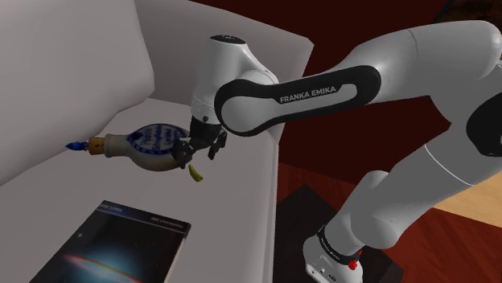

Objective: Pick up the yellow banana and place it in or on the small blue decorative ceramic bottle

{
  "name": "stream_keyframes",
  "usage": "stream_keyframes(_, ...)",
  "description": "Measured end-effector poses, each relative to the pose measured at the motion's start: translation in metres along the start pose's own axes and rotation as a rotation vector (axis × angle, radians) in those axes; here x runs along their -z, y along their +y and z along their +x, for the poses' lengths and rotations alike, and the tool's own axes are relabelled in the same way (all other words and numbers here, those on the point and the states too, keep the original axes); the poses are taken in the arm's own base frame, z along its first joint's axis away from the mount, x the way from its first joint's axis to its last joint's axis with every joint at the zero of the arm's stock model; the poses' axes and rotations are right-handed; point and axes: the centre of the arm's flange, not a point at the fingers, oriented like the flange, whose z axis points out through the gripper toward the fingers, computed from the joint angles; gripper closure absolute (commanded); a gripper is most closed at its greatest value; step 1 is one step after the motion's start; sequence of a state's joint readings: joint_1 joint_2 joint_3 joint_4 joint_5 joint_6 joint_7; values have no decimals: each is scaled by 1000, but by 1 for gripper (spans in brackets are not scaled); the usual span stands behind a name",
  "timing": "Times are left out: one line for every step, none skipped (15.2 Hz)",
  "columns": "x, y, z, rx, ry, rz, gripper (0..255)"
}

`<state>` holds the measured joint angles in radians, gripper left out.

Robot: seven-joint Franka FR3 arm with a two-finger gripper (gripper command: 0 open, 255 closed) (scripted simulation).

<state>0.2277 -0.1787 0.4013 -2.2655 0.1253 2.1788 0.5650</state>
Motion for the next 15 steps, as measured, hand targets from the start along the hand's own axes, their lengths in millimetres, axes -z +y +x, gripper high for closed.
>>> stream_keyframes(-6, -1, 2, 1, 0, 1, 0)
stream_keyframes(-13, -2, 2, 0, -1, 1, 0)
stream_keyframes(-18, -2, 2, 0, -1, 2, 0)
stream_keyframes(-23, -2, 2, 1, -1, 2, 0)
stream_keyframes(-28, -3, 1, 0, -1, 2, 0)
stream_keyframes(-32, -3, 2, 1, -1, 2, 0)
stream_keyframes(-34, -2, 2, 1, -1, 2, 0)
stream_keyframes(-35, -2, 2, 1, -1, 2, 0)
stream_keyframes(-36, -2, 2, 1, -1, 2, 0)
stream_keyframes(-36, -2, 2, 1, 0, 2, 0)
stream_keyframes(-36, -2, 2, 1, 0, 2, 0)
stream_keyframes(-36, -2, 2, 1, 0, 2, 0)
stream_keyframes(-36, -2, 2, 1, 0, 2, 255)
stream_keyframes(-36, -2, 2, 1, 0, 2, 255)
stream_keyframes(-36, -2, 2, 1, 0, 2, 255)
